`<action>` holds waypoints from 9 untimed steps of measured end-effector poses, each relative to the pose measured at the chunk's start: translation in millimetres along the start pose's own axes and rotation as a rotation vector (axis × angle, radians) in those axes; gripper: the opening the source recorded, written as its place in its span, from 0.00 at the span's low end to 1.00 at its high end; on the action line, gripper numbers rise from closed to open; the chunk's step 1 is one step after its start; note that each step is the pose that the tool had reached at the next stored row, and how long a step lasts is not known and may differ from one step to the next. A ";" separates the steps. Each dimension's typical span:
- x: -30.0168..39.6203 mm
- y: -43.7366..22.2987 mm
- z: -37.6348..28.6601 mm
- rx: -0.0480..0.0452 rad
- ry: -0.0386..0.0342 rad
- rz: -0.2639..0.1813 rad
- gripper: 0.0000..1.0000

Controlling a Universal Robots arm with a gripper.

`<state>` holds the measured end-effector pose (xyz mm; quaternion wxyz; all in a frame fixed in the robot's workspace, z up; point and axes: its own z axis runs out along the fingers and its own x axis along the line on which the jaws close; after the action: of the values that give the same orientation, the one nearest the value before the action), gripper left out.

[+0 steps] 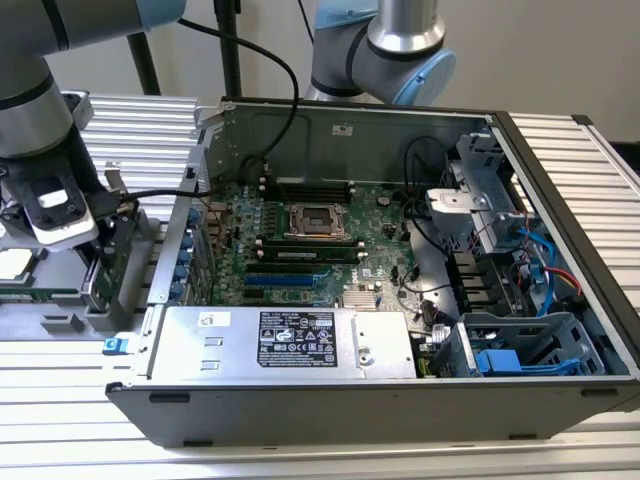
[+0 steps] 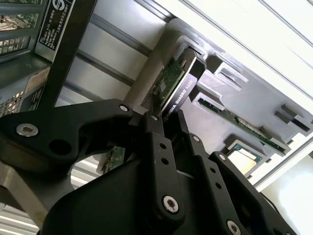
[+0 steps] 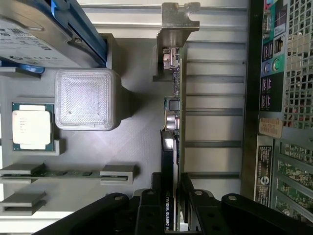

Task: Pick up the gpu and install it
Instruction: 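Pick up the gpu and move the gpu toward the slot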

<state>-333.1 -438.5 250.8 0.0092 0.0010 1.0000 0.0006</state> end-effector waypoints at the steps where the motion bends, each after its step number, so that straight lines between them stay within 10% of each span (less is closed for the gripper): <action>1: 0.0 0.0 -0.8 0.0000 0.0001 0.000 0.00; 9: -0.2 -0.1 -7.2 -0.0001 0.0002 0.000 0.00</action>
<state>-333.0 -438.5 258.0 0.0091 0.0009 1.0000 0.0006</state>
